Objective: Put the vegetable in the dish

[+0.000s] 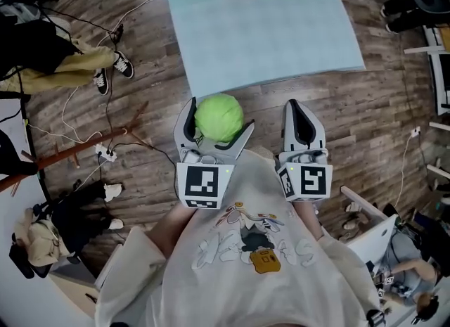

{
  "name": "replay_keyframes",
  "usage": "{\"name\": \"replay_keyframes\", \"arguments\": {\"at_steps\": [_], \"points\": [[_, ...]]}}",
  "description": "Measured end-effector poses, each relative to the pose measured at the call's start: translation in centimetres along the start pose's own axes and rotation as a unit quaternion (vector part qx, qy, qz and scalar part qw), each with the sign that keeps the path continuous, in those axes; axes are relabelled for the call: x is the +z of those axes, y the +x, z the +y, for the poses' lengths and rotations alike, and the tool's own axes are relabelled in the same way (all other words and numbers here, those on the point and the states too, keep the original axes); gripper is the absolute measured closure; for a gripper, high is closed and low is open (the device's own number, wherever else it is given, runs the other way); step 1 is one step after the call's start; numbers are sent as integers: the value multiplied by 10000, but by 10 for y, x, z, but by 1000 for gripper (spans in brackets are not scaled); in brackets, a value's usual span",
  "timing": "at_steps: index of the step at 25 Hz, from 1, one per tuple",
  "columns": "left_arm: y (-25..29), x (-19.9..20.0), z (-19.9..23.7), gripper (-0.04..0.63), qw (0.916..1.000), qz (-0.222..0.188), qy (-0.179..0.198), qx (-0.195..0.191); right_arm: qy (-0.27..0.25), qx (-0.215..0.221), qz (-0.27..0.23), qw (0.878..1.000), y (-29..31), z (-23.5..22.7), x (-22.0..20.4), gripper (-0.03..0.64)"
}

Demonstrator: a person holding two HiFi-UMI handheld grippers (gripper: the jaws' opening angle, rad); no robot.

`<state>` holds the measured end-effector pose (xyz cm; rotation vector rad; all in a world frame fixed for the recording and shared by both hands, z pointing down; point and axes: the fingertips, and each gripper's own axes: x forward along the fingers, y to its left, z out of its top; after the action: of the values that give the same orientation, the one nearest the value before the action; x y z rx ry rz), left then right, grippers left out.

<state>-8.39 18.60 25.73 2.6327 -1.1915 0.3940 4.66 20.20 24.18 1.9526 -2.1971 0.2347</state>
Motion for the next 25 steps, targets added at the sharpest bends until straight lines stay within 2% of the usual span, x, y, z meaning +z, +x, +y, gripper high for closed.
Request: {"name": "replay_keyframes", "arguments": {"at_steps": [7, 13, 25], "points": [[26, 4, 41, 60, 10000, 74, -46, 6, 22, 29, 81, 10000, 47, 10, 4, 594], [57, 21, 48, 60, 10000, 57, -2, -56, 37, 142, 24, 9999, 82, 5, 20, 594], [116, 40, 72, 60, 9995, 114, 3, 306, 0, 695, 3, 9976, 151, -17, 31, 594]]}}
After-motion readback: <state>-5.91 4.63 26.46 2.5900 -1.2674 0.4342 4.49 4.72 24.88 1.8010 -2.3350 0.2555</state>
